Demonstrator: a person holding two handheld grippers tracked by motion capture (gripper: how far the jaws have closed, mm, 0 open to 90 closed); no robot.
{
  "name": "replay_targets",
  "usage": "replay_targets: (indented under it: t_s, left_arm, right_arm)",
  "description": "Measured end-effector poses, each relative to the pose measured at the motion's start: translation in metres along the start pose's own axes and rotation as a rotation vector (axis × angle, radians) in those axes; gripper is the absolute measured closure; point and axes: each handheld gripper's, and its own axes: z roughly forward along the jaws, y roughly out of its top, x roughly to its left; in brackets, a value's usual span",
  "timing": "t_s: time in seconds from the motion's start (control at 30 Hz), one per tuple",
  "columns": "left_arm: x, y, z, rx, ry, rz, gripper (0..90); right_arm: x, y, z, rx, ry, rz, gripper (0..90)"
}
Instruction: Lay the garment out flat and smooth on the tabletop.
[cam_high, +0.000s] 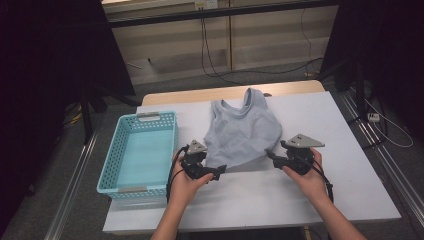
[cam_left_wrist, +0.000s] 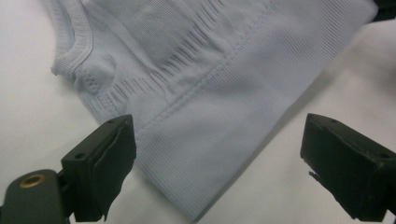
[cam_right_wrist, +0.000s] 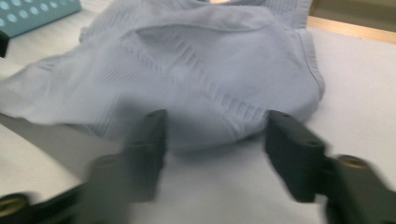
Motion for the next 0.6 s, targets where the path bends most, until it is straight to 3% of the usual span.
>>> replay_targets:
  t_s: [0.1, 0.2, 0.4, 0.6]
  left_arm:
    - [0.0004, -0.0003, -0.0012, 0.01, -0.001, 0.007, 12.6]
    - [0.0008, -0.0012, -0.0013, 0.015, 0.003, 0.011, 12.9]
    - [0.003, -0.0038, -0.0007, 0.027, 0.013, 0.027, 13.4]
    - [0.0045, -0.0011, -0.0002, 0.009, 0.005, 0.011, 12.2]
  right_arm:
    - [0.0005, 0.0007, 0.0005, -0.008, 0.025, 0.006, 53.9]
    - [0.0028, -0.0003, 0.0024, 0.015, 0.044, -0.009, 52.8]
    - [0.0038, -0.0006, 0.0005, 0.032, 0.043, -0.004, 39.0]
    - [0.0091, -0.0053, -0.0042, 0.054, 0.057, -0.03, 27.7]
